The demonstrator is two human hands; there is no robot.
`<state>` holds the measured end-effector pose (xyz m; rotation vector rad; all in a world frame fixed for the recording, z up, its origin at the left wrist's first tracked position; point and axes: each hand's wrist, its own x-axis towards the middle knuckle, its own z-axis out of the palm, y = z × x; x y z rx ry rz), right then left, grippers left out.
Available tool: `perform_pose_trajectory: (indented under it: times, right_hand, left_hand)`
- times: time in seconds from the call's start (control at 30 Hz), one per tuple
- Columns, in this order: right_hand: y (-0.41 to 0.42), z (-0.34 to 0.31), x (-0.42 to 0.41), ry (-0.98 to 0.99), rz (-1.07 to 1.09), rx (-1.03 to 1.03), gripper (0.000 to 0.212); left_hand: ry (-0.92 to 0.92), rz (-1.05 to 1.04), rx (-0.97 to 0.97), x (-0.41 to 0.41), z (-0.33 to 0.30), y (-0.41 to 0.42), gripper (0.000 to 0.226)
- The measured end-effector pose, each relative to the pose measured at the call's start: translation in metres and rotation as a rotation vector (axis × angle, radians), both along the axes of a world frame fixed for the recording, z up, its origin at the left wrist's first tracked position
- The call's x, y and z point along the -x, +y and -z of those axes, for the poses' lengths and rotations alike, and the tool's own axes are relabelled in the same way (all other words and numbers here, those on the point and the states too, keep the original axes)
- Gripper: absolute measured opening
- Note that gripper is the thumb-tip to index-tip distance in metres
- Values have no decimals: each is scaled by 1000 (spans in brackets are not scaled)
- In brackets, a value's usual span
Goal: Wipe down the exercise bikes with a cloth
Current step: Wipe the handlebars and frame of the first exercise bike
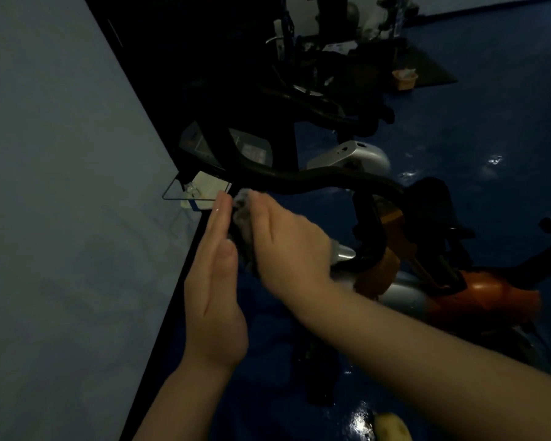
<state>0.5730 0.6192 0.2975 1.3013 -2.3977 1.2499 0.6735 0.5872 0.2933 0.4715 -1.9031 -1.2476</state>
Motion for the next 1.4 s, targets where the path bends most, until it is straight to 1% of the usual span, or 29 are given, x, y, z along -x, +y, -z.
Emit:
perform_pose_trajectory:
  times: [0.03, 0.07, 0.1, 0.13, 0.2, 0.23, 0.3, 0.33, 0.37, 0.4, 0.47, 0.5, 0.6, 0.67, 0.7, 0.77, 0.8, 0.83, 0.9, 0.93, 1.0, 1.07, 1.13, 1.17, 1.2, 1.23, 1.27, 1.3, 1.4]
  right_hand:
    - [9, 3, -3, 92, -62, 45, 38]
    - [21, 3, 1, 137, -121, 15, 34]
    - [26, 3, 9, 179, -148, -82, 31]
    - [25, 4, 19, 198, -152, -179, 29]
    - [8, 1, 23, 192, -60, -260, 29]
    - [-1, -4, 15, 156, -38, -238, 27]
    - [-8, -7, -10, 60, -61, -36, 20]
    - [-5, -2, -17, 27, -70, 62, 22]
    - [3, 4, -18, 42, -75, 74, 30]
    - [14, 11, -11, 109, -63, 19, 36]
    - [39, 25, 15, 238, -2, -94, 36]
    - [52, 31, 29, 235, 4, -124, 34]
    - [67, 36, 65, 59, -75, -64, 35]
    - [63, 39, 70, 12, -30, -10, 39]
    - [63, 42, 62, -6, 23, 14, 37]
    - [69, 57, 35, -13, 114, 65, 32]
    - [74, 63, 23, -3, 129, 60, 31]
    - [78, 65, 21, 24, 126, 6, 30]
    - [77, 58, 42, 27, 138, -148, 34]
    - [75, 54, 52, -79, 167, -162, 38]
    - [72, 49, 57, -367, 208, -63, 49]
    - [73, 52, 41, -493, 200, 39, 59]
    - [70, 48, 39, -618, 244, -21, 66]
    - [63, 46, 55, -660, 310, -95, 65]
    - [56, 43, 75, -699, 373, -173, 59]
    - [49, 35, 94, -728, 413, -207, 49]
    - [43, 31, 106, -719, 424, -215, 41]
    - [43, 32, 108, -694, 414, -211, 39]
    - [53, 47, 94, -706, 404, -150, 41]
  left_hand:
    - [15, 16, -31, 0, 0, 1, 60]
    - [26, 32, -50, 1, -1, 2, 61]
    - [26, 40, -57, 1, -1, 1, 61]
    - [18, 37, -52, 1, -2, 1, 59]
    - [10, 10, -25, 2, -1, 1, 56]
    - [22, 8, -25, 2, 0, 1, 56]
    - [62, 25, -72, 4, 2, 3, 62]
    - [76, 29, -86, 5, 3, 4, 63]
    - [81, 23, -83, 6, 5, 6, 63]
    - [71, 7, -61, 6, 6, 7, 62]
    - [20, -58, 38, 7, 9, 6, 57]
    - [-11, -99, 122, 9, 8, 4, 55]
    - [-163, -169, 515, 21, 0, -1, 48]
    - [-306, -196, 779, 32, 0, -2, 44]
    - [-380, -206, 862, 36, 0, -1, 41]
    - [-529, -232, 949, 40, 2, 2, 40]
    - [-583, -245, 974, 41, 4, 2, 40]
    - [-613, -250, 984, 40, 6, 2, 40]
    - [-608, -236, 966, 40, 9, 1, 41]
    - [-597, -239, 956, 40, 10, 1, 41]
    - [-592, -270, 964, 41, 10, 2, 40]
    - [-590, -280, 974, 39, 10, 5, 41]
    - [-557, -291, 972, 40, 9, 4, 42]
    - [-549, -291, 966, 42, 9, 4, 42]
    - [-545, -289, 961, 43, 10, 4, 42]
    - [-541, -293, 955, 44, 10, 5, 42]
    - [-537, -303, 948, 45, 10, 5, 42]
    - [-533, -313, 943, 46, 10, 6, 43]
    - [-525, -318, 935, 45, 13, 7, 43]
